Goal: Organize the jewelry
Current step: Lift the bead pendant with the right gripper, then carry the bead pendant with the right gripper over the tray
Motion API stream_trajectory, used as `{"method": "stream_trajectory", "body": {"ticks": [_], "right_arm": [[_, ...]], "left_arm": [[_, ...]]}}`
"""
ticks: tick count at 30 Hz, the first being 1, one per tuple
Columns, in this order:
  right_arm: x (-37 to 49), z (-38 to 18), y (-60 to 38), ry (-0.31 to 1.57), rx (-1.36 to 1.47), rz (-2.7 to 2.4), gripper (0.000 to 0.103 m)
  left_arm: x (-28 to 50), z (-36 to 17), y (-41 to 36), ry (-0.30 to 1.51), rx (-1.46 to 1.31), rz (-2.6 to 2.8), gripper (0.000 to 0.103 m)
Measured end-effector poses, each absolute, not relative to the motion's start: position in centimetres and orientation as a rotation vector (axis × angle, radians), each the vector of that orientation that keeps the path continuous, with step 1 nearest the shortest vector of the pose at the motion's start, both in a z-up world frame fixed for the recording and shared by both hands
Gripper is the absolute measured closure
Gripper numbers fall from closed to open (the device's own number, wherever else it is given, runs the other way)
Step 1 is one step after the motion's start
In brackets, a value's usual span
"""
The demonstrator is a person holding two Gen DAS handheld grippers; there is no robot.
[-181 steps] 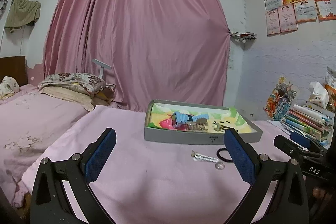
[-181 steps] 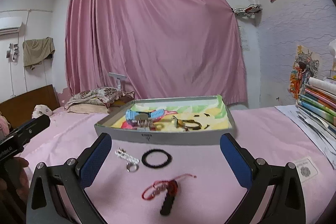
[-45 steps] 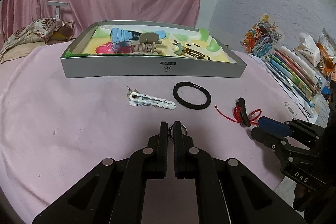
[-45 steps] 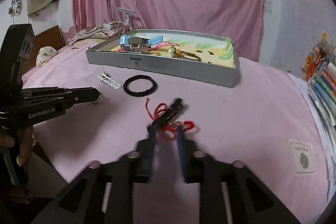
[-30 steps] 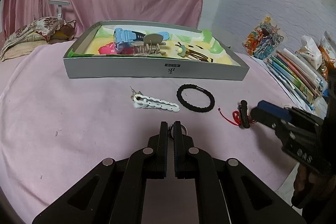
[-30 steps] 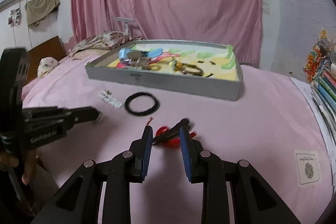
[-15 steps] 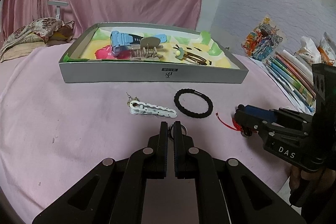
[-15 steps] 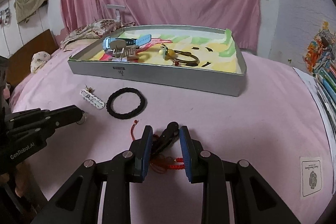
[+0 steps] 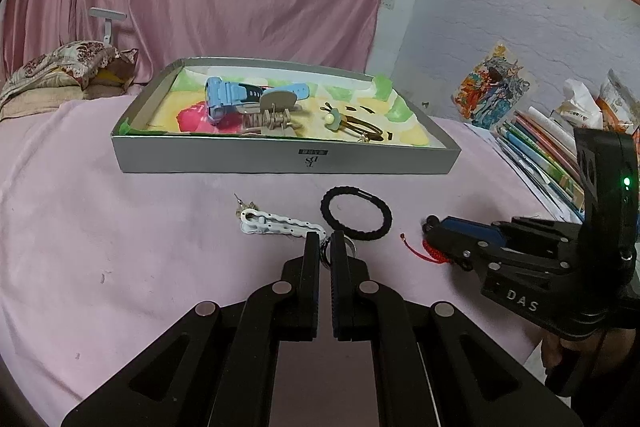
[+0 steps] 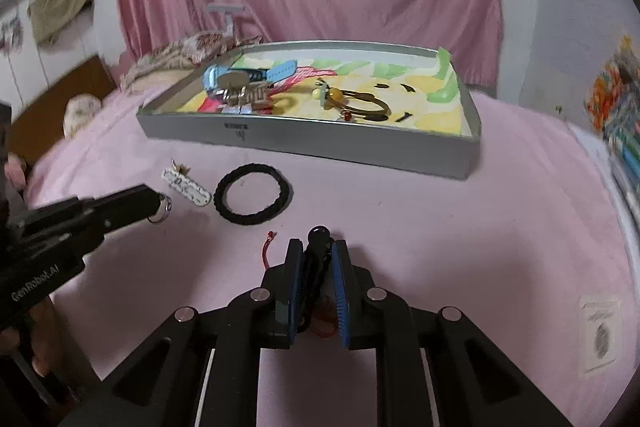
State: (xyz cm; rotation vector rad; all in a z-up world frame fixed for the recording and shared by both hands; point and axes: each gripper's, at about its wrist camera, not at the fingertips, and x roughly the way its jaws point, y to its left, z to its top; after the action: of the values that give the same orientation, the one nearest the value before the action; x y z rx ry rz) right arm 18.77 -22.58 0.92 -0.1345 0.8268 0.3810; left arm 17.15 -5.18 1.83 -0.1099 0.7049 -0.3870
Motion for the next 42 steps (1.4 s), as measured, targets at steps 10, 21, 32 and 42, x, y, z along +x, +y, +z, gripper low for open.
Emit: {"method": "stream_trajectory", "body": {"ticks": [10, 21, 32, 42], "right_arm": [[19.1, 1.1, -23.8, 0.794, -0.024, 0.394, 0.089], [18.2, 6.1, -26.4, 0.566, 0.148, 0.437, 0.089], [20.9, 10.6, -24.1, 0.296, 0.114, 0.418, 0.089], [26.8, 10.8, -22.5, 0.241, 0.097, 0.408, 0.089]], "left_arm": [[16.9, 2.3, -4.9, 0.680, -0.120, -0.380, 0.100], [17.3, 5.6, -3.9, 0.550, -0.145, -0.358, 0.100], [21.0, 11.5, -3.9, 0.288, -0.115, -0.335, 0.100], [28.4, 11.7, -3.5, 0.252, -0.095, -0.287, 0.100]]}}
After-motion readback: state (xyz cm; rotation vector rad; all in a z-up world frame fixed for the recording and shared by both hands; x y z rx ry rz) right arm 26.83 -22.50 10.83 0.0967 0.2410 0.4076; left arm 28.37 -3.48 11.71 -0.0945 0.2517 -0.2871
